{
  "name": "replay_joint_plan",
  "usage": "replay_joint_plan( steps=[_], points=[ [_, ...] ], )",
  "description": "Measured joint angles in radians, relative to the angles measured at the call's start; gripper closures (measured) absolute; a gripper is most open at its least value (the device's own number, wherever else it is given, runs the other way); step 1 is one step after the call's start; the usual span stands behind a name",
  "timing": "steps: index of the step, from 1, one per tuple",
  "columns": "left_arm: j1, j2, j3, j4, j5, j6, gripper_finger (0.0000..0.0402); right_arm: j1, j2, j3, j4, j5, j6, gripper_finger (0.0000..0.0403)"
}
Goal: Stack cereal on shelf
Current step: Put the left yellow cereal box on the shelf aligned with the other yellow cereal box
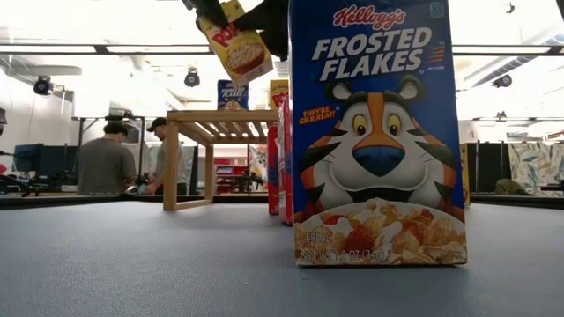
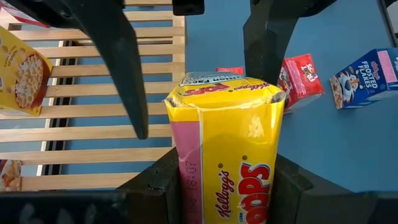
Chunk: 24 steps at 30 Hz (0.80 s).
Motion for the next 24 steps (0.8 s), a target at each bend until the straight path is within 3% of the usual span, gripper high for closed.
replay_joint_plan(
  steps=[12, 19, 24],
  points=[
    [0.000, 0.000, 0.000, 0.001, -0.005, 0.000, 0.0264, 0.000, -0.003, 0.000, -0.051, -0.005, -0.013, 0.0209],
    [-0.011, 0.000, 0.000, 0.005, -0.005, -0.001, 0.0257, 0.001, -0.004, 0.000, -0.066, -0.007, -0.019, 0.0237],
    [-0.012, 0.000, 0.000, 0.022, -0.026, -0.004, 0.0218, 0.000, -0.014, 0.000, -0.092, 0.004, -0.044, 0.0245]
  ],
)
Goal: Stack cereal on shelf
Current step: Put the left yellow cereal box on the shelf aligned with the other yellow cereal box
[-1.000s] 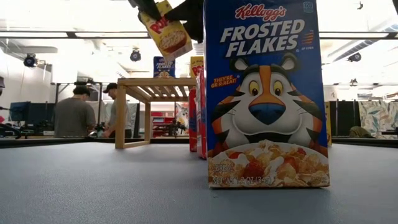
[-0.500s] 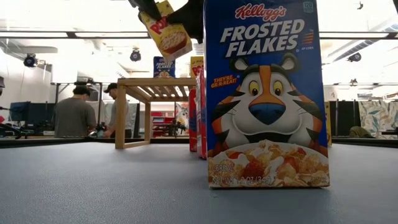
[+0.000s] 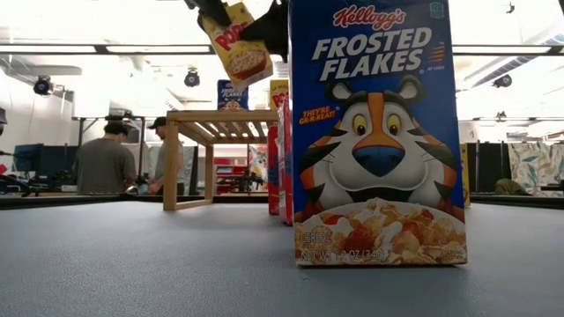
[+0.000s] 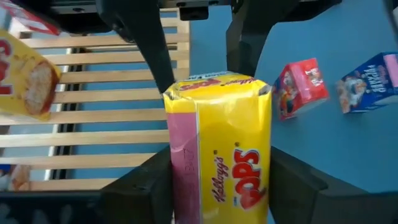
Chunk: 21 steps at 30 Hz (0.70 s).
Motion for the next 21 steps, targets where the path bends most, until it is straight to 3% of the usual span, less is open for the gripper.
replay_joint_plan(
  steps=[4, 10, 16, 21],
  points=[
    [0.000, -0.011, 0.024, -0.046, -0.079, -0.003, 0.0175, -0.001, -0.012, -0.002, -0.014, 0.003, -0.014, 0.0247],
    [0.001, -0.019, 0.218, -0.173, -0.144, -0.009, 0.0128, -0.013, -0.055, -0.004, -0.009, -0.001, -0.049, 0.0246],
    [-0.017, -0.058, 0.331, -0.172, -0.120, -0.023, 0.0126, -0.041, -0.140, -0.090, 0.032, -0.004, -0.051, 0.0249],
    [-0.026, -0.153, 0.254, -0.118, -0.118, -0.030, 0.0139, -0.079, -0.268, -0.280, 0.248, -0.004, -0.040, 0.0250]
  ],
)
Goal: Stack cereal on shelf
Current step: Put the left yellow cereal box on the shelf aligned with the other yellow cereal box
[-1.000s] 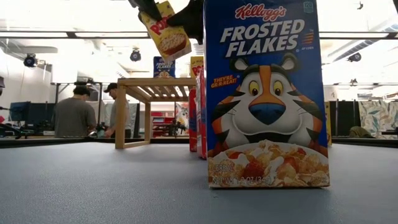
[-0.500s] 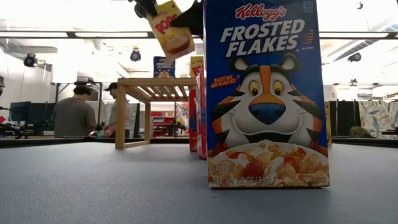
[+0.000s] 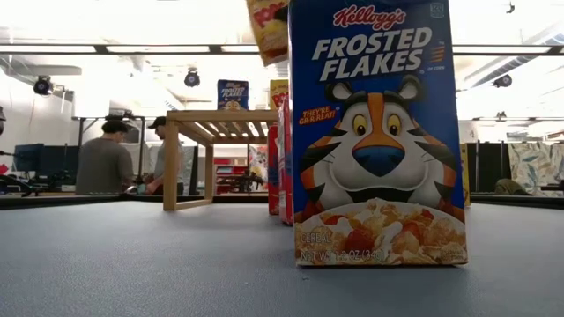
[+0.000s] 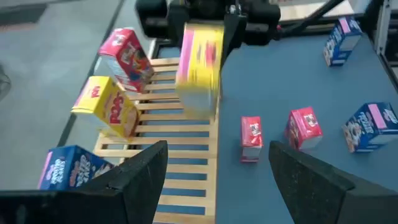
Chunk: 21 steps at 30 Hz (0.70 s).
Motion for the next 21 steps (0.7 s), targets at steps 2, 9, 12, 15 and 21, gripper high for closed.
replay_joint_plan(
  steps=[2, 9, 12, 15, 21],
  points=[
    [0.000, -0.053, -0.079, 0.070, 0.000, 0.001, 0.0144, -0.021, -0.047, -0.078, 0.109, 0.000, 0.020, 0.0250],
    [0.000, -0.275, -0.478, 0.457, 0.050, 0.007, 0.0157, -0.094, -0.104, -0.258, 0.361, 0.000, 0.063, 0.0250],
    [0.000, -0.363, -0.662, 0.666, 0.051, 0.007, 0.0159, -0.117, -0.067, -0.275, 0.419, 0.001, 0.088, 0.0250],
    [0.000, -0.433, -0.841, 0.891, 0.088, -0.001, 0.0159, -0.127, -0.005, -0.277, 0.454, -0.005, 0.095, 0.0250],
    [0.000, -0.507, -1.112, 1.242, 0.131, -0.053, 0.0159, -0.159, 0.103, -0.279, 0.528, -0.035, 0.084, 0.0250]
  ],
)
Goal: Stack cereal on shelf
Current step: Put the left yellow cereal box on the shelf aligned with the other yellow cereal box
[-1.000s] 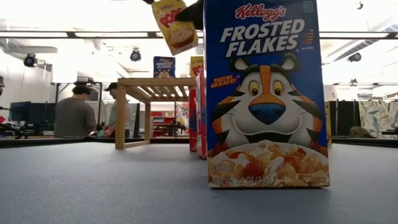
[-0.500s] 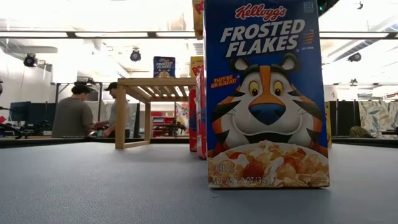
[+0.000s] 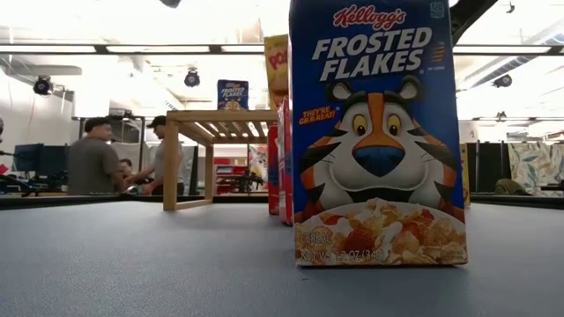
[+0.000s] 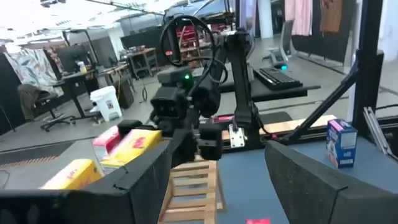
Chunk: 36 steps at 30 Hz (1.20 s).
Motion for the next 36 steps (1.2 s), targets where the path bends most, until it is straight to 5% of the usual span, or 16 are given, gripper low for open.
replay_joint_plan(
  steps=[11, 36],
  points=[
    [0.000, -0.065, -0.219, 0.274, 0.000, -0.056, 0.0159, -0.062, 0.111, 0.004, 0.126, -0.056, 0.071, 0.0250],
    [0.000, -0.032, -0.222, 0.302, -0.001, -0.101, 0.0159, -0.062, 0.136, 0.018, 0.040, -0.051, 0.066, 0.0250]
  ],
)
